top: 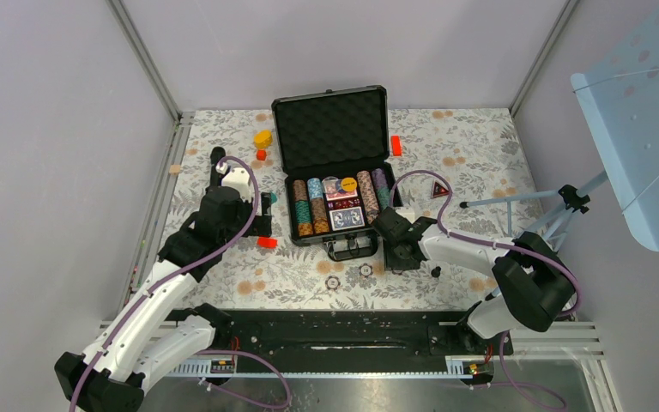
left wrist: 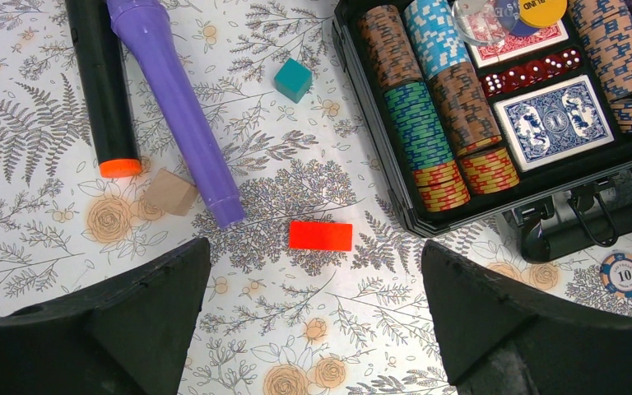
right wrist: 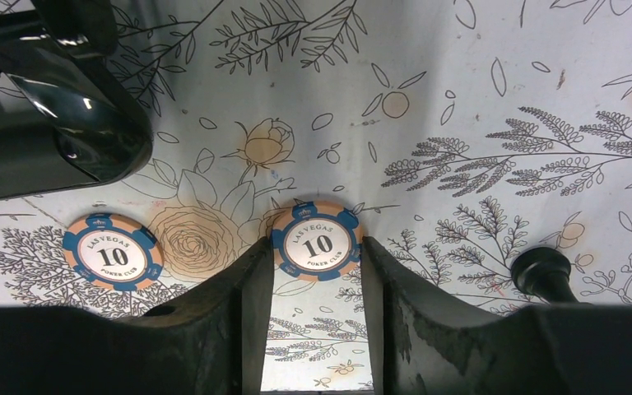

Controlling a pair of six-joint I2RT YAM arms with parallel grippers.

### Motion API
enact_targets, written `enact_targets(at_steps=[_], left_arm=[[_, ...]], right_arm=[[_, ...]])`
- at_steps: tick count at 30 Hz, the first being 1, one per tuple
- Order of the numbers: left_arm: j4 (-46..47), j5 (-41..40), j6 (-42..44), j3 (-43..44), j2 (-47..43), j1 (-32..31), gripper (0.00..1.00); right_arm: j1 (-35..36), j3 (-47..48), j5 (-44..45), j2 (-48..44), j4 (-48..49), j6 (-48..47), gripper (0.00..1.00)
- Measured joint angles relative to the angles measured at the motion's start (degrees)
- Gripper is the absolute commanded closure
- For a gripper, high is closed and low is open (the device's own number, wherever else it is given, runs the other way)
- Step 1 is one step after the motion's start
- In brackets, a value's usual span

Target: Pack up texas hold em set

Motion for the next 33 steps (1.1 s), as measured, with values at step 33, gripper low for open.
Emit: enact_targets(at_steps=[33], left_arm=[[0.00, 0.13, 0.00, 0.00, 0.00, 0.00, 0.01]], right_arm=[[1.68, 3.28, -0.76, 0.07, -2.10, -0.59, 0.39]])
